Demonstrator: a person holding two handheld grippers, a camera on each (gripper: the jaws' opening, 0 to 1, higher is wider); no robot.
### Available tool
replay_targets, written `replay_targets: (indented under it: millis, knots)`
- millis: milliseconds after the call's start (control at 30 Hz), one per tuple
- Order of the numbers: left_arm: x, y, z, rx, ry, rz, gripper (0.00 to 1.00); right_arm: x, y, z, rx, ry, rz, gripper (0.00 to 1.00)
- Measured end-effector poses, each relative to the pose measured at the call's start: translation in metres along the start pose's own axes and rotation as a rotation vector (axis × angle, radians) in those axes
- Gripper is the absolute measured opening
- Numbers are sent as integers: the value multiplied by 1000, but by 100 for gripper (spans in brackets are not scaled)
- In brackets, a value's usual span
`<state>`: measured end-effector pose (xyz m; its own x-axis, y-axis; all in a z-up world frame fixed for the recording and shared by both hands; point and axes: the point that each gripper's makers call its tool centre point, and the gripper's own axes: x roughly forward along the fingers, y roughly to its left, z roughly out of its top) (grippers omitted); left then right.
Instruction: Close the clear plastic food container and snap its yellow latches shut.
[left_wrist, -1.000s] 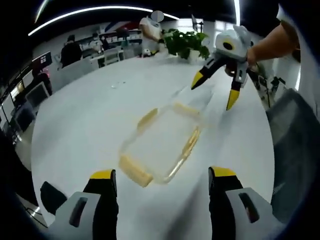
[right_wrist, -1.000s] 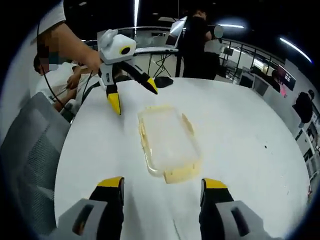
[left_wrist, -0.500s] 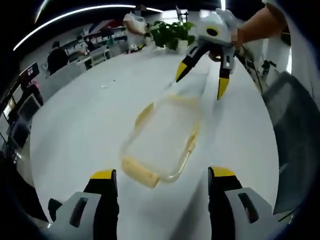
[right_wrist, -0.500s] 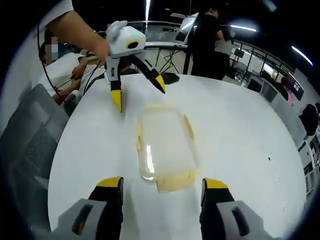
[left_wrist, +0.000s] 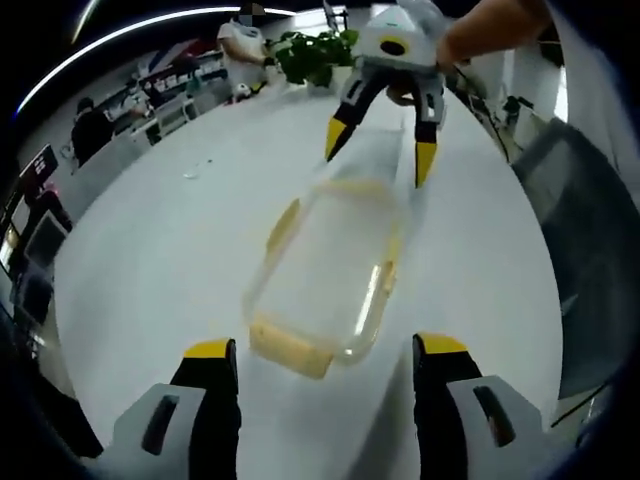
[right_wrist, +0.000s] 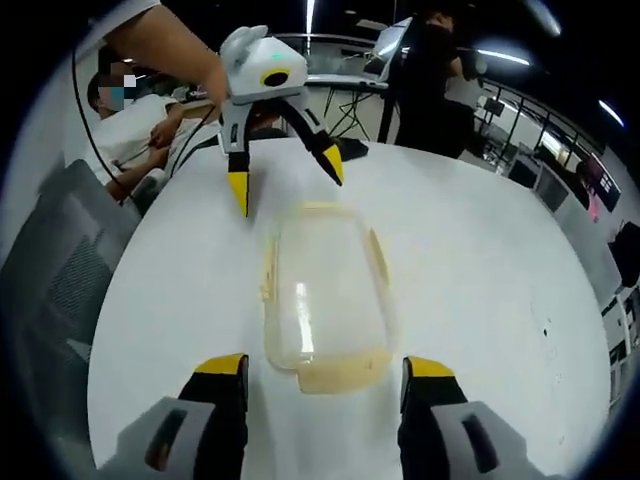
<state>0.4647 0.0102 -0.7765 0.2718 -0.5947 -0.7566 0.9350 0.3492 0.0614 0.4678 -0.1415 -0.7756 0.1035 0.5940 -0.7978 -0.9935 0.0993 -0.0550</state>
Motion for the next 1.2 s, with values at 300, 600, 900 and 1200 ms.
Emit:
replay_targets:
  millis: [300, 600, 900, 1200]
  knots:
    - [5, 2, -4, 105, 47, -34, 68, 10, 2, -7, -31, 43, 26, 59]
    - [7, 10, -6, 147, 71, -77, 67, 15, -1, -9, -76, 82, 43, 59]
    - [11, 13, -10, 217, 103, -107, 65, 20, -4, -12, -86, 119, 62, 57]
    - [14, 22, -15, 292, 152, -121, 64, 24, -7, -15, -85, 144, 79, 56]
